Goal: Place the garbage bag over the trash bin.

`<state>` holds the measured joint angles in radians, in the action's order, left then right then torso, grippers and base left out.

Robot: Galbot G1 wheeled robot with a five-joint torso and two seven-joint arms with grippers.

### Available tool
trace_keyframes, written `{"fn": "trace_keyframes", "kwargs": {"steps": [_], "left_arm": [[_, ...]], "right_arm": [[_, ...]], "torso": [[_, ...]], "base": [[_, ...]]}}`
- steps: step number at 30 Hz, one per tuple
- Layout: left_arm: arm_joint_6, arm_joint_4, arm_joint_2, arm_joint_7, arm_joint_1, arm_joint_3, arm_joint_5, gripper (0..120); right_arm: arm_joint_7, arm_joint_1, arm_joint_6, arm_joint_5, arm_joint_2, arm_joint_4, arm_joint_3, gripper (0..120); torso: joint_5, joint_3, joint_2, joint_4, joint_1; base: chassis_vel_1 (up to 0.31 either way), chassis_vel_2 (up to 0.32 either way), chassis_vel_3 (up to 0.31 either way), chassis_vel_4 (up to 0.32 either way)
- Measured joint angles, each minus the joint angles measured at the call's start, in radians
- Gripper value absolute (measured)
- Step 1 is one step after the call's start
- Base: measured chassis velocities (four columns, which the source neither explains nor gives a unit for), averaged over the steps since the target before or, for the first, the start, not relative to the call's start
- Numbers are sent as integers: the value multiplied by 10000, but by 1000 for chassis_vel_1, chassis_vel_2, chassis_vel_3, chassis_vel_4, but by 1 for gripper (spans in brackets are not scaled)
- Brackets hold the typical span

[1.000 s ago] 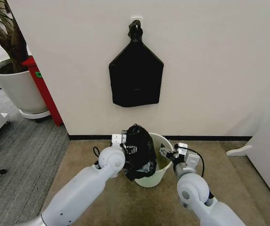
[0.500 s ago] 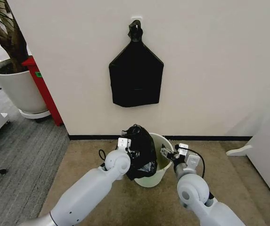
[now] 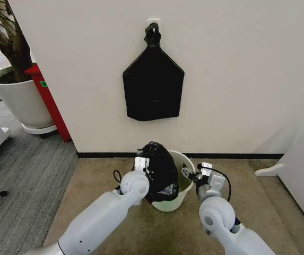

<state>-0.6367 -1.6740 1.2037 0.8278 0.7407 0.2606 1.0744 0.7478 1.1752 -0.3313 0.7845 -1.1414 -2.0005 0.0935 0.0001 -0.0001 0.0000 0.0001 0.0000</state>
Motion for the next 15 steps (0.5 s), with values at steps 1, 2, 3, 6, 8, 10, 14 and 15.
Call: {"fn": "trace_keyframes", "kwargs": {"steps": [1, 2, 3, 6, 8, 10, 14, 15], "left_arm": [[64, -15, -1, 1, 21, -7, 2, 8], [142, -40, 0, -2, 46, -15, 3, 5], [142, -40, 0, -2, 46, -15, 3, 5], [493, -84, -73, -155, 216, -27, -462, 3], [649, -136, -165, -296, 332, -21, -876, 3], [920, -191, -250, -470, 497, -21, -1422, 3], [1820, -356, -489, -1038, 801, -28, -2723, 3], [2071, -407, -579, -1231, 871, -40, -3166, 3]], "right_arm": [[1, -4, 17, -44, 3, -40, 19, 100], [2, -6, 37, -104, 12, -94, 44, 100], [2, -6, 37, -104, 12, -94, 44, 100], [-2, -18, 174, -436, 54, -340, 207, 100], [-5, -44, 225, -551, 109, -507, 298, 100], [-11, -84, 280, -652, 177, -690, 394, 100], [-301, -221, 310, -885, 377, -1188, 502, 100], [-400, -300, 309, -944, 444, -1317, 478, 100]], "torso": [[-1, 0, 0, -1, 0], [-6, 0, 0, -2, 0], [-6, 0, 0, -2, 0], [-3, 0, 0, -5, 0], [-3, 0, 0, -3, 0], [0, 0, 0, -2, 0], [-2, 0, 0, -5, 0], [0, 1, 0, -4, 0]], "base": [[0, 0, 0, 0], [0, 0, 0, 0], [0, 0, 0, 0], [0, 0, 0, 0], [0, 0, 0, 0], [0, 0, 0, 0], [0, 0, 0, 0], [0, 0, 0, 0]]}}
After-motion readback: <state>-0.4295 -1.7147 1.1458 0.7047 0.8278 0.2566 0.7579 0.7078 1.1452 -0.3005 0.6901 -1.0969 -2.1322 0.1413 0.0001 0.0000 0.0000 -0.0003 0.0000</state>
